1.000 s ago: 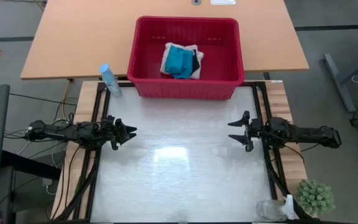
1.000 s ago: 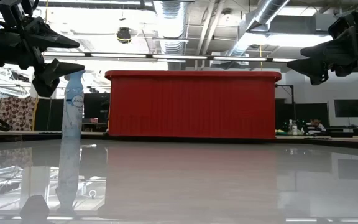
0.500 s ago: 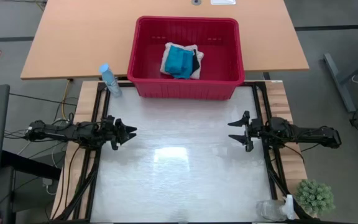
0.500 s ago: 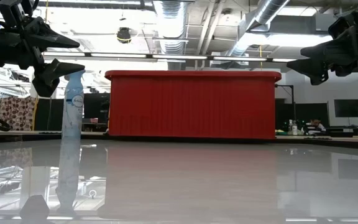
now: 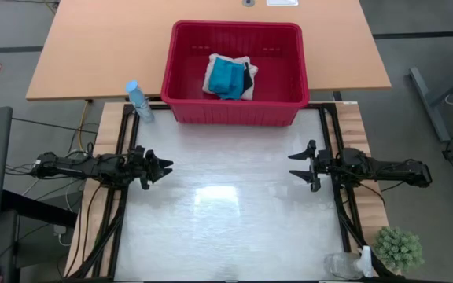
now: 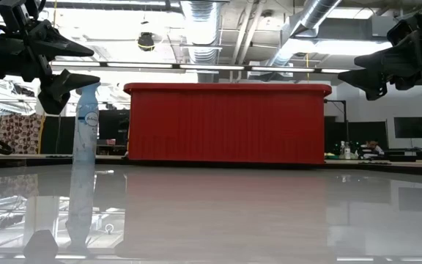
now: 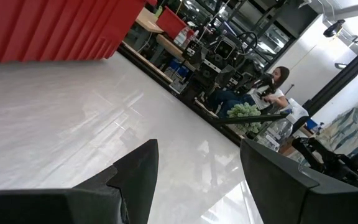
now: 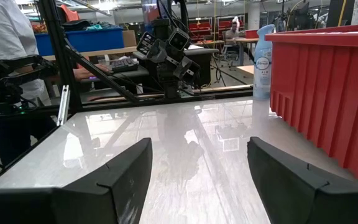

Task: Fold Laundry from Bin
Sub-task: Return to Home Position

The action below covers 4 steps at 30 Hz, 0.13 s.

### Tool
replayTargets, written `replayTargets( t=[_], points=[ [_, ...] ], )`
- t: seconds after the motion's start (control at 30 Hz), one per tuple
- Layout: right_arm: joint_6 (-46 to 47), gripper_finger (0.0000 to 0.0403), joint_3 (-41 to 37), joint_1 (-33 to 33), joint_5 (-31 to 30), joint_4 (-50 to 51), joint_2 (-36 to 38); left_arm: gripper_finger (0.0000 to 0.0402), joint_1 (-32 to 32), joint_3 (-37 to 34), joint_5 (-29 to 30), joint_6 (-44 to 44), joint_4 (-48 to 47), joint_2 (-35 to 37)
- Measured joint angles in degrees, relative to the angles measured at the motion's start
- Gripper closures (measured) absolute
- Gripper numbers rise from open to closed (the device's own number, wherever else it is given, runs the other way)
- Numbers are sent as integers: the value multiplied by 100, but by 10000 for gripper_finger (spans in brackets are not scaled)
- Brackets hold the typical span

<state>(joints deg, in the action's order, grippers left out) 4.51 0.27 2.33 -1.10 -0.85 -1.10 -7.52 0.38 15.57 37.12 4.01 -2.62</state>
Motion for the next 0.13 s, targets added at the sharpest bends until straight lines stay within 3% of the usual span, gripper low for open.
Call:
replayTargets(
  t=[0.13],
  points=[
    [2,117,0,0,0,1,0,184,-1,-2,0,-1,0,-1]
  ],
)
